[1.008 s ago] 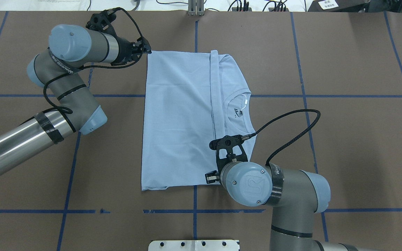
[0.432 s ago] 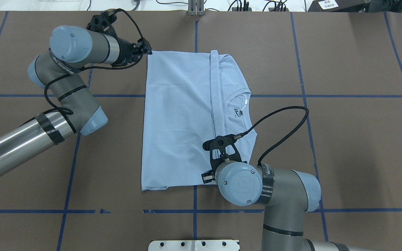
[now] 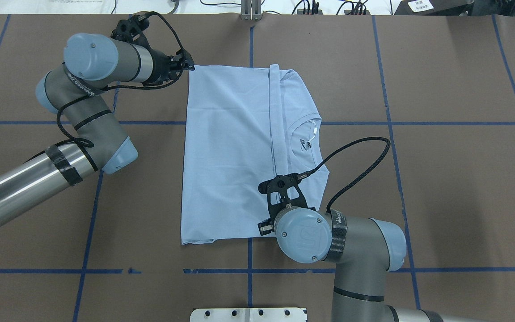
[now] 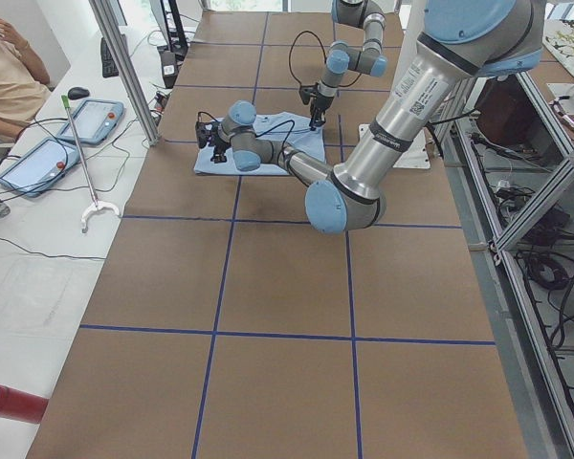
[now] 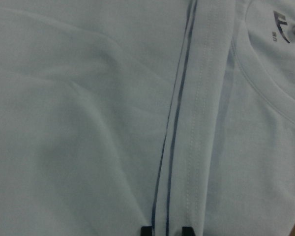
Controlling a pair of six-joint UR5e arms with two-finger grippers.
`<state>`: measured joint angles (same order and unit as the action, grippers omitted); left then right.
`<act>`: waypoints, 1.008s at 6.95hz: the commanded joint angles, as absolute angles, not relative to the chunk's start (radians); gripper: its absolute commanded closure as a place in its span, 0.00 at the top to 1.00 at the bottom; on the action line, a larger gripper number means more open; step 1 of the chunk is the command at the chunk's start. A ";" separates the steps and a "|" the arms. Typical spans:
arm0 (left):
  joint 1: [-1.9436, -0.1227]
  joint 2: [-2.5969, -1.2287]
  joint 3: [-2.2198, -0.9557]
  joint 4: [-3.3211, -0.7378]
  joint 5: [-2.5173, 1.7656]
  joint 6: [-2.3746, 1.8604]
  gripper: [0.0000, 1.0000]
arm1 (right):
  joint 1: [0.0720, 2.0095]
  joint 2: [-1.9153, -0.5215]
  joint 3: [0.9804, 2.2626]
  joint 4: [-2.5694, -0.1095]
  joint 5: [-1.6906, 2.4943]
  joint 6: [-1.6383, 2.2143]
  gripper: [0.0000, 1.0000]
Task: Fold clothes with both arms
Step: 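Move the right gripper to the collar-side folded edge and pinch it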
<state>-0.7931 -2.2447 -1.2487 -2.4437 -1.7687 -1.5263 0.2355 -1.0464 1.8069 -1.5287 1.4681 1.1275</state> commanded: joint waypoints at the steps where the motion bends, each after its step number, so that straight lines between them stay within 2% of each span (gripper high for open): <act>1: -0.792 -2.244 -1.249 -2.444 -1.769 -1.526 0.61 | 0.238 -1.051 1.807 -1.529 1.468 1.127 0.03; 2: -0.792 -2.244 -1.247 -2.444 -1.769 -1.526 0.61 | 0.245 -1.055 1.809 -1.528 1.474 1.123 0.00; 5: -0.792 -2.246 -1.250 -2.445 -1.769 -1.526 0.61 | 0.275 -1.144 1.894 -1.528 1.491 1.100 0.00; 7: -0.792 -2.246 -1.250 -2.444 -1.769 -1.526 0.61 | 0.249 -1.160 1.890 -1.529 1.474 1.118 0.00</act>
<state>-0.7923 -2.2456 -1.2499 -2.4441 -1.7687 -1.5263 0.2654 -1.1477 1.8888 -1.5282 1.4847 1.1082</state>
